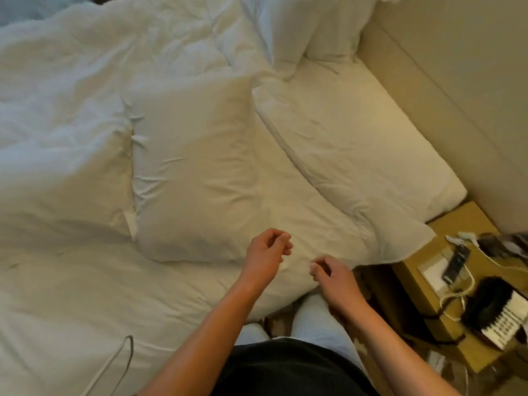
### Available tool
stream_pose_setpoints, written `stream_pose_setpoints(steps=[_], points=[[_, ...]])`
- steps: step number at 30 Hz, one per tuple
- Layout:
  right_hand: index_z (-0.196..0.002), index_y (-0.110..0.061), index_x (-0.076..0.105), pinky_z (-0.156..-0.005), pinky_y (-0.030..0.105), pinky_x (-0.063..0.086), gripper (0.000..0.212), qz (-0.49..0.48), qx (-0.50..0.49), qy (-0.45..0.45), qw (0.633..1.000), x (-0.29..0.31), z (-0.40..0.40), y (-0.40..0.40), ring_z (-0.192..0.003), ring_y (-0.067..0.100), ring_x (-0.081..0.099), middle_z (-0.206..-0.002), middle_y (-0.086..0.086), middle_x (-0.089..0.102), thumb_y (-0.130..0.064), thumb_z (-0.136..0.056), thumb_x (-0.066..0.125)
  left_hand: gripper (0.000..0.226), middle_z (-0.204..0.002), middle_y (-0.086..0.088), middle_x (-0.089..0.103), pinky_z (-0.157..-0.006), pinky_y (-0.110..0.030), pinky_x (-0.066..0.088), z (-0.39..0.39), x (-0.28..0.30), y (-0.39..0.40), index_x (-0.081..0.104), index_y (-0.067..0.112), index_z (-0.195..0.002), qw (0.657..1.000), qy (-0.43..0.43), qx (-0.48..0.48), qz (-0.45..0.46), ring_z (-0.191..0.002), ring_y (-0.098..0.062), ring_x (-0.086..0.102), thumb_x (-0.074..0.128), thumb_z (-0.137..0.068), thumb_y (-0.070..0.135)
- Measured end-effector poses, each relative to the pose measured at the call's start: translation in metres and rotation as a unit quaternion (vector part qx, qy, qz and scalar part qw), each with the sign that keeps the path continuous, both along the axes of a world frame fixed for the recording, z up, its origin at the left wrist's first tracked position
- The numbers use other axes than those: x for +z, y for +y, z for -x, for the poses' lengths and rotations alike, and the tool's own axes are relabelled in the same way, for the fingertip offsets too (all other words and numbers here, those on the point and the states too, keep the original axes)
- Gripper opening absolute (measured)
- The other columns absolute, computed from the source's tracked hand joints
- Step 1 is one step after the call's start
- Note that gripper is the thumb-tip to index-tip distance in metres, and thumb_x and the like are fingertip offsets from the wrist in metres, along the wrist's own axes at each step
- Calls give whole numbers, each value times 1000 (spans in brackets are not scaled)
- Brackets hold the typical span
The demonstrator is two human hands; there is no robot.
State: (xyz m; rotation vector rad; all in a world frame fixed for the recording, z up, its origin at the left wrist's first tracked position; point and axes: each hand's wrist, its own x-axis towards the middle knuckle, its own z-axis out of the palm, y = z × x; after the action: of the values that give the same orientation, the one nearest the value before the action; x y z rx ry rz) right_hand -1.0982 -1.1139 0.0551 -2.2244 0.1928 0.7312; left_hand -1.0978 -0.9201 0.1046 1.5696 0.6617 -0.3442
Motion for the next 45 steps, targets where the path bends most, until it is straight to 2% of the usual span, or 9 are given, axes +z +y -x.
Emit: stream_pose_setpoints(steps=[5,12,16,21,29,32,35,40,45], points=[[-97,-28,69,-76,35,56,11,-6,120,15,993,-39,-130,33,-83,13,69,-88,-9,73,-34,-99,61,18,-88,2,76,-85,-44,60,-68,-24,34,72,19,-96,983,36,154,-94,-85,-13,73,59,-99,31],[-118,-19,63,-60,30,42,30,27,282,-25,959,-96,-255,107,-74,10,62,-82,-9,66,-42,-100,57,20,-92,-1,72,-78,-37,54,-134,-64,76,70,16,-96,935,93,283,-191,-94,-25,69,58,-96,32],[-137,-17,53,-83,38,52,55,16,275,-2,961,-129,-273,145,-100,20,67,-118,1,68,-53,-97,59,41,-133,-13,59,-106,-38,43,-147,-98,103,62,11,-131,914,157,223,-302,-126,-31,53,60,-96,31],[-158,-15,34,-112,45,46,97,-19,197,69,978,-161,-263,188,-139,28,53,-158,10,47,-72,-86,63,61,-156,-11,34,-118,-42,33,-148,-137,115,45,17,-150,898,179,166,-367,-145,-31,30,59,-92,31],[-164,-19,21,-123,47,35,123,-47,97,67,992,-190,-242,225,-151,28,37,-166,8,35,-87,-71,64,66,-169,7,16,-122,-57,22,-111,-173,133,29,30,-157,885,190,43,-422,-156,-15,10,51,-96,40],[-164,-21,22,-121,44,37,119,-56,65,54,995,-197,-236,229,-148,27,42,-163,6,39,-84,-73,68,68,-170,11,10,-123,-59,16,-98,-179,140,25,31,-158,882,174,15,-437,-157,-11,2,51,-96,39],[-155,-19,40,-112,37,42,104,-76,24,38,996,-202,-230,234,-141,25,50,-153,3,53,-79,-75,71,71,-171,11,4,-123,-60,14,-92,-182,142,19,31,-160,882,169,-8,-440,-158,-12,-3,49,-96,40],[-135,-17,55,-93,33,44,91,-25,3,52,998,-200,-222,244,-122,28,63,-132,1,68,-88,-79,55,73,-171,9,-1,-123,-60,13,-84,-181,146,16,31,-160,887,164,-22,-432,-158,-13,-7,49,-96,42],[-123,-6,66,-88,32,40,50,-13,40,1,999,-168,-236,232,-118,37,63,-122,13,70,-50,-102,55,73,-171,9,-3,-124,-58,16,-81,-157,153,21,32,-160,927,162,-28,-338,-158,-14,-6,53,-96,45]])
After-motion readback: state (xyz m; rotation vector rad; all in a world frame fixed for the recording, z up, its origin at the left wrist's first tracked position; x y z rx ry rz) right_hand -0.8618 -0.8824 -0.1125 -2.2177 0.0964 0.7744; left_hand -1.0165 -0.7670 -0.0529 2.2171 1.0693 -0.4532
